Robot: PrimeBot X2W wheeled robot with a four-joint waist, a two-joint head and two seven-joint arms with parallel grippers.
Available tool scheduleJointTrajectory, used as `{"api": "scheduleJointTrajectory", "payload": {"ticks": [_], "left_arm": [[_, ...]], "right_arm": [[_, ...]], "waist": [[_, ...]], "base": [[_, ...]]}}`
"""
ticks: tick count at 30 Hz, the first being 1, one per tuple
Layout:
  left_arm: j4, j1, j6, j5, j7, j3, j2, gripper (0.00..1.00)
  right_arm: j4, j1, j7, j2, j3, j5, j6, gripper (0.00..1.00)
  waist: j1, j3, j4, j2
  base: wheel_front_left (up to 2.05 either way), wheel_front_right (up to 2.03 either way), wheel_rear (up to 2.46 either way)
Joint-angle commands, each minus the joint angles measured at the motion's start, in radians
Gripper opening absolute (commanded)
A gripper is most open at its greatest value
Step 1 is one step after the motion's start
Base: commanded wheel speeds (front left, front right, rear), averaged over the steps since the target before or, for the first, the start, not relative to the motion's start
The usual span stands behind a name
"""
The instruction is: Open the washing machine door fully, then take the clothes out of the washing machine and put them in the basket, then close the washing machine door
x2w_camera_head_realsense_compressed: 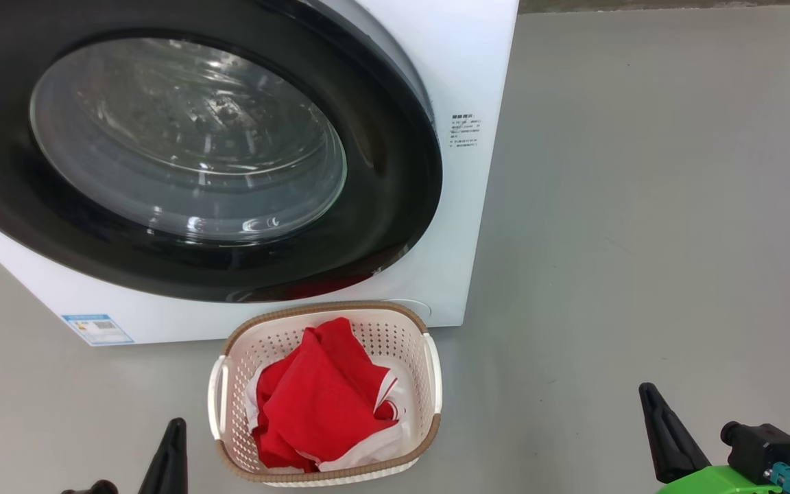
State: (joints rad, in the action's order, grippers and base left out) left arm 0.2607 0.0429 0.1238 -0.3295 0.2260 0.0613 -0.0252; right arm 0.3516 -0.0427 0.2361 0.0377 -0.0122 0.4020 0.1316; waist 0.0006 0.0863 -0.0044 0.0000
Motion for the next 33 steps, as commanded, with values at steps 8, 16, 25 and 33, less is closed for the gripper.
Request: {"api": "scheduleJointTrajectory", "payload": {"ticks": [8, 16, 25, 33], "left_arm": [[-0.02, -0.02, 0.001, -0.106, -0.026, 0.008, -0.011, 0.0], [-0.019, -0.03, 0.001, -0.192, -0.049, 0.012, -0.012, 0.0], [-0.019, -0.041, 0.002, -0.289, -0.075, 0.016, -0.014, 0.0], [-0.019, -0.049, 0.002, -0.365, -0.096, 0.018, -0.014, 0.0]], "right_arm": [[-0.031, 0.019, -0.022, 0.016, -0.004, 0.11, 0.0, 0.0], [-0.036, 0.029, -0.043, 0.019, -0.007, 0.194, 0.0, 0.0], [-0.043, 0.039, -0.067, 0.021, -0.011, 0.288, 0.0, 0.0], [-0.048, 0.048, -0.086, 0.023, -0.015, 0.361, 0.0, 0.0]], "waist": [[-0.0005, -0.004, 0.0, 0.0], [-0.0005, -0.01, 0.001, 0.0], [-0.0005, -0.016, 0.001, 0.0], [-0.0005, -0.022, 0.001, 0.0]], "base": [[0.0, 0.0, 0.0], [0.0, 0.0, 0.0], [0.0, 0.0, 0.0], [0.0, 0.0, 0.0]]}}
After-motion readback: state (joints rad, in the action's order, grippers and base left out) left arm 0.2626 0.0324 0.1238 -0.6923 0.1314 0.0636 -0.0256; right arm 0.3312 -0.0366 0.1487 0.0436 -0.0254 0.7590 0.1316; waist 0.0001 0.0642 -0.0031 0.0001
